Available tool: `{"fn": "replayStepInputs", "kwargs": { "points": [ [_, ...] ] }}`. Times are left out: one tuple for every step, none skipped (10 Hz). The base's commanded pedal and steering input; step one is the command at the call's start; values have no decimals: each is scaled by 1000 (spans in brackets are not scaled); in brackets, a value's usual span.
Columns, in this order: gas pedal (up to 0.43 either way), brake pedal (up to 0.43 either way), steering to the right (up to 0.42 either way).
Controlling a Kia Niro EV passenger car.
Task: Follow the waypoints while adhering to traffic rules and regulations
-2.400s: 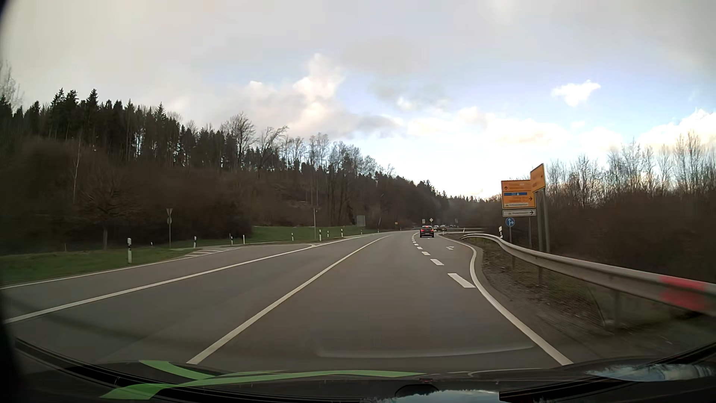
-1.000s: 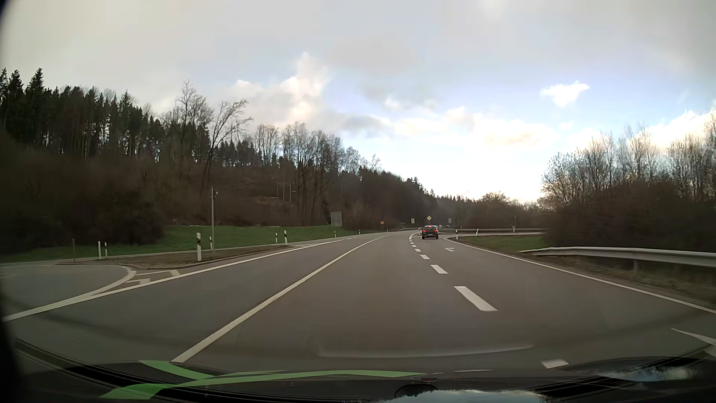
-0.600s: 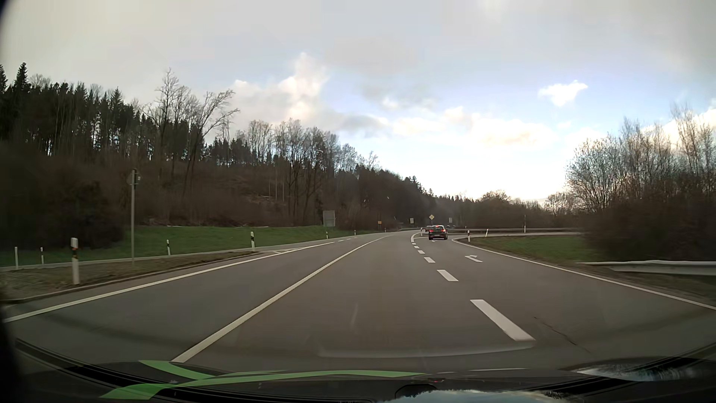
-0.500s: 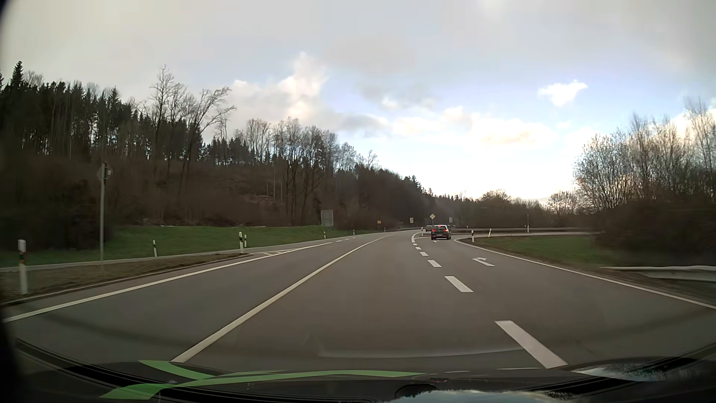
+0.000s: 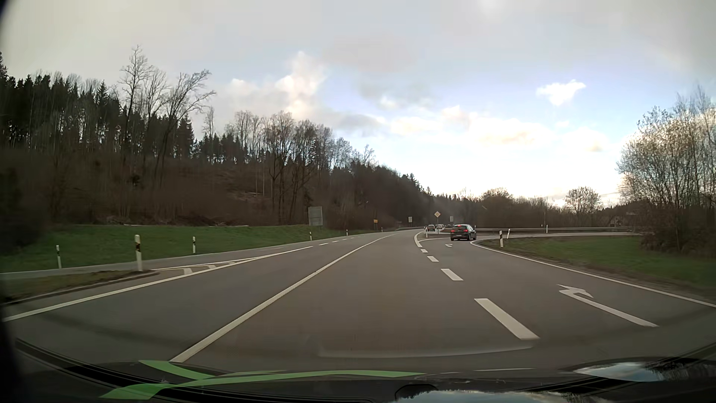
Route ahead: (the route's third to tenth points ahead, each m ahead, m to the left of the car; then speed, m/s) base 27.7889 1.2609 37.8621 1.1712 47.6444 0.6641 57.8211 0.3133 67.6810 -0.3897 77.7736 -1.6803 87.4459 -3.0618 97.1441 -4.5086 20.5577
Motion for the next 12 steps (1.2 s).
{"fn": "replayStepInputs", "kwargs": {
  "points": [
    [268, 0, 1],
    [268, 0, 1],
    [268, 0, 1],
    [268, 0, 1],
    [268, 0, 1],
    [268, 0, 1],
    [268, 0, 1],
    [248, 0, 2],
    [248, 0, 3],
    [240, 0, 4],
    [240, 0, 5],
    [240, 0, 5]
  ]
}}
